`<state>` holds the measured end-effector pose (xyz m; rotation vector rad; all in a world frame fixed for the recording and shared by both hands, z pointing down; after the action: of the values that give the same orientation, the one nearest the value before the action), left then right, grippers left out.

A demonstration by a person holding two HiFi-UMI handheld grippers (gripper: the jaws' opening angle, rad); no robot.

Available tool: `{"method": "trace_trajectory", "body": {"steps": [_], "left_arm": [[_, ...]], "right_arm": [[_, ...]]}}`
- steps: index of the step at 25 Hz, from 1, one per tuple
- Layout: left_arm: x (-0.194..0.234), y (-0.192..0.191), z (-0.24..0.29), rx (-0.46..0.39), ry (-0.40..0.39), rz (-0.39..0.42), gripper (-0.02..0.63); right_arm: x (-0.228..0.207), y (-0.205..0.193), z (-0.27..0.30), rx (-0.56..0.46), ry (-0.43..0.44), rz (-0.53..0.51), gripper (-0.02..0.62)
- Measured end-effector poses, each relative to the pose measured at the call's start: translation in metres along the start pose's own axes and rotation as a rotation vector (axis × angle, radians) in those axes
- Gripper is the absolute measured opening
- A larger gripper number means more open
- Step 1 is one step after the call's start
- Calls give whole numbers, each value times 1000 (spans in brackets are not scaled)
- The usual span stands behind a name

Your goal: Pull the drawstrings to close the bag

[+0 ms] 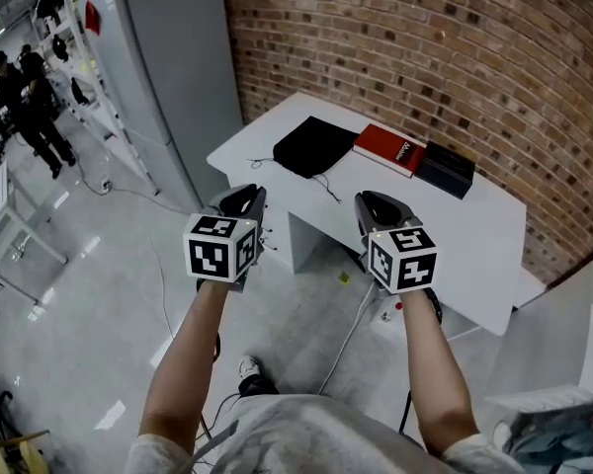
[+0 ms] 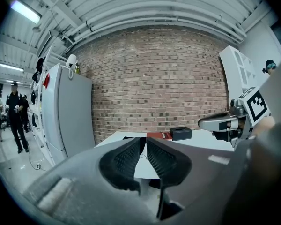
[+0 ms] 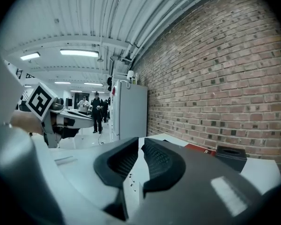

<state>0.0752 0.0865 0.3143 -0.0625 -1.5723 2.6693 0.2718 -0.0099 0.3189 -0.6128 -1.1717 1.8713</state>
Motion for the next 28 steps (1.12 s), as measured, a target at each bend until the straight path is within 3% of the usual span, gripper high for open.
{"method": "trace_trajectory", "body": {"steps": [28], "left_arm": [[146,32,91,17,-293,104,199]], "right_arm": [[47,44,110,67,-295,161,223]]}}
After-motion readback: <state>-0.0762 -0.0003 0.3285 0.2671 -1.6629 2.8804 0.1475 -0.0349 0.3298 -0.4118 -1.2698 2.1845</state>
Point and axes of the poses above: the fingertips, and each gripper's own axes: z forward along the fingers, x to its left, y out of its top, the point moved 4 cm from there along -z, backward along the fingers, and after that the axes turned 15 degrees about x, right-handed, at the moved point
